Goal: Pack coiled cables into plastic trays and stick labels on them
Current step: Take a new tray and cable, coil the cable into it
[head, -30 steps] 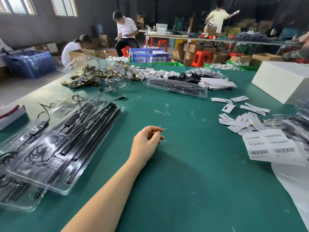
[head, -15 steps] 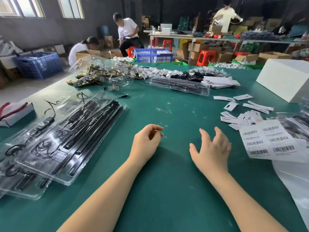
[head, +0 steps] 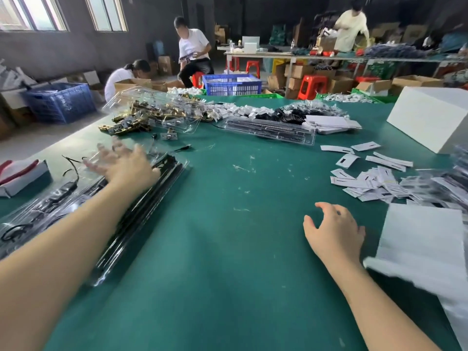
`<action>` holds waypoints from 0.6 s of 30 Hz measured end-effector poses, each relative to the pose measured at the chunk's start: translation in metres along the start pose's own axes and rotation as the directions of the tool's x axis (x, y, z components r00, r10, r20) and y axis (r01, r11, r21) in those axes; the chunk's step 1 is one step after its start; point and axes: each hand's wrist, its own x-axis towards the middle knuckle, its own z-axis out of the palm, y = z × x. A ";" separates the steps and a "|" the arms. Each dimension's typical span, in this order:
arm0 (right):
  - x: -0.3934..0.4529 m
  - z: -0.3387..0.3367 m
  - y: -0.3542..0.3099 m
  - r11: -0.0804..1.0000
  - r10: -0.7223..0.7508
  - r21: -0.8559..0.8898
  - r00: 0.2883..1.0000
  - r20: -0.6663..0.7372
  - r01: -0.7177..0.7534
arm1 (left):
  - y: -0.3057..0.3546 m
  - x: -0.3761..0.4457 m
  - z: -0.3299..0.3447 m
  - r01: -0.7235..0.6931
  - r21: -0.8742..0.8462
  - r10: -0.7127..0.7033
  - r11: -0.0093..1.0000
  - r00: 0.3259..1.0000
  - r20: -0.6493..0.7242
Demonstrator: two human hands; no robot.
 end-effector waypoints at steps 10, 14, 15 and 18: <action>-0.001 -0.003 0.001 0.999 -0.037 0.024 0.997 0.069 0.035 | -0.067 0.019 -0.015 -0.196 -0.074 0.205 0.978 0.970 0.135; 0.000 -0.003 0.000 0.999 -0.046 0.013 0.997 0.070 0.045 | -0.081 0.013 -0.018 -0.201 -0.121 0.232 0.972 0.905 0.356; 0.000 -0.003 0.000 0.999 -0.048 0.015 0.996 0.072 0.047 | -0.081 0.012 -0.017 -0.218 -0.112 0.243 0.970 0.908 0.342; -0.001 -0.003 0.001 0.998 -0.056 0.023 0.996 0.071 0.054 | -0.081 0.009 -0.019 -0.250 -0.119 0.275 0.961 0.908 0.317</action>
